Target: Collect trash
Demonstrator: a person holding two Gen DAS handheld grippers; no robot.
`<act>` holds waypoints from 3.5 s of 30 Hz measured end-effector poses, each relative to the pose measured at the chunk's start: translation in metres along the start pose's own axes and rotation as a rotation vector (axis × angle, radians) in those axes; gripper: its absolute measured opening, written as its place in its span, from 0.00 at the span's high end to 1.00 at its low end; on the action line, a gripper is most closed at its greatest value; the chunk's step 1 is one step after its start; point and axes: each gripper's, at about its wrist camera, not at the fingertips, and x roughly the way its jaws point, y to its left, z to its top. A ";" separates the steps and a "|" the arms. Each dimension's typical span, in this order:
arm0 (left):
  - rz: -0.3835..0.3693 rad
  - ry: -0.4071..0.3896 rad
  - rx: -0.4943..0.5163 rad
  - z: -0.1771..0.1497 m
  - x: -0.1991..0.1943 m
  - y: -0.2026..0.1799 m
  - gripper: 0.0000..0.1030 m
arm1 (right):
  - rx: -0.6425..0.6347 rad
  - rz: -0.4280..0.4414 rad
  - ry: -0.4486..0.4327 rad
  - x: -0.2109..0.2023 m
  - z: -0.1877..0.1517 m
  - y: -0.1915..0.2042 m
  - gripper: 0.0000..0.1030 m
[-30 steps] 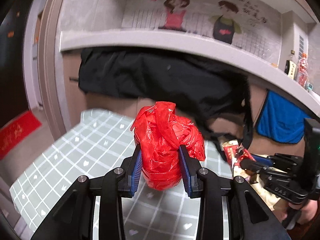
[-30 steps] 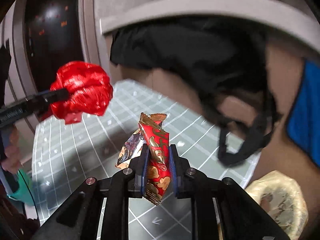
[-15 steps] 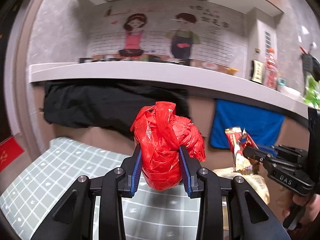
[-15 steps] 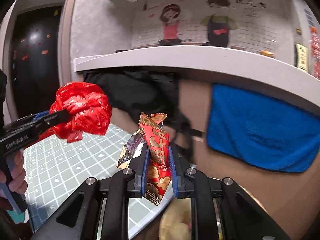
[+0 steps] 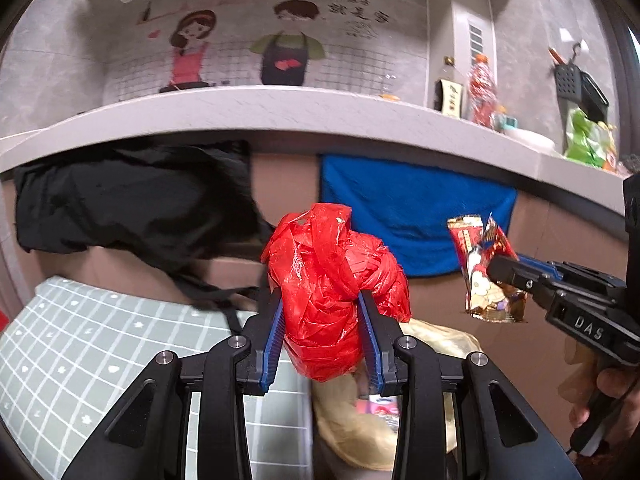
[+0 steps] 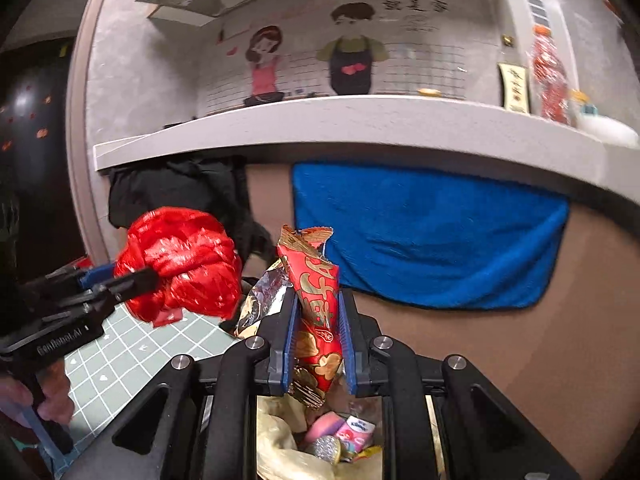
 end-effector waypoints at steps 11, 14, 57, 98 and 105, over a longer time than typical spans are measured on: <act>-0.029 0.089 0.005 -0.027 0.040 -0.030 0.65 | 0.074 -0.029 0.062 0.011 -0.039 -0.034 0.81; -0.031 0.111 0.003 -0.033 0.049 -0.032 0.65 | 0.090 -0.035 0.081 0.018 -0.048 -0.040 0.81; 0.035 0.255 -0.017 -0.072 -0.021 0.018 0.42 | 0.312 0.021 0.182 0.010 -0.092 -0.023 0.48; 0.344 0.113 0.016 -0.142 -0.232 0.025 0.42 | 0.003 -0.037 0.082 -0.146 -0.156 0.162 0.46; 0.351 0.105 0.014 -0.142 -0.233 0.025 0.42 | 0.004 -0.038 0.078 -0.146 -0.156 0.162 0.46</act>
